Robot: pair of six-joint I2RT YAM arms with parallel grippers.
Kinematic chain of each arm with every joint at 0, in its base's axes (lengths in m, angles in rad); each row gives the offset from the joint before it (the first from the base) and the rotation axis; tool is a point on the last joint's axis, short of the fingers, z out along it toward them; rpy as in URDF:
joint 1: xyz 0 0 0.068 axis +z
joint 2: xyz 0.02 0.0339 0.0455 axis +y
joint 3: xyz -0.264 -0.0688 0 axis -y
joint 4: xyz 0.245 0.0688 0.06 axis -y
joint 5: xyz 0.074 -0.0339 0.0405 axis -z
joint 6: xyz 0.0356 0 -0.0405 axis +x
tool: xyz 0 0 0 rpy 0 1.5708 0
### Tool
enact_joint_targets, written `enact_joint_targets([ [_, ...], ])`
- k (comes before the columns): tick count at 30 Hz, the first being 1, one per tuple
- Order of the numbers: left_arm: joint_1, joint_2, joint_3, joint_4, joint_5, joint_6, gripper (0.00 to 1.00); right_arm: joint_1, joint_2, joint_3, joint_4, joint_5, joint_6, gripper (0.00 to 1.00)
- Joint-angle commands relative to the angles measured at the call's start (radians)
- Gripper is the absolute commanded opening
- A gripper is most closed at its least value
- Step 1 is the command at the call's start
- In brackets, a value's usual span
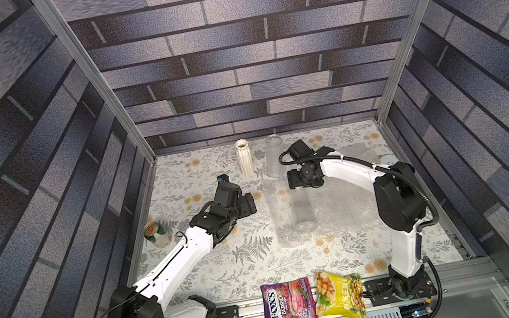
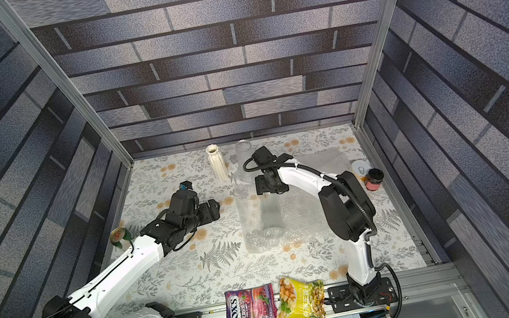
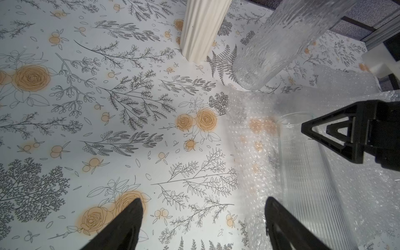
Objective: Unwrap the vase from the bubble wrap
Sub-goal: Pick up the vase from the bubble wrap.
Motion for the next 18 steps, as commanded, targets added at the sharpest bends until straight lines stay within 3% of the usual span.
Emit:
enact_joint_targets([
  [1, 0.014, -0.033, -0.025, 0.018, 0.031, 0.019, 0.89, 0.011, 0.035, 0.05, -0.05, 0.043, 0.013, 0.77],
  [18, 0.056, -0.019, -0.049, 0.066, 0.092, 0.022, 0.89, 0.014, 0.179, 0.159, -0.096, 0.032, 0.013, 0.78],
])
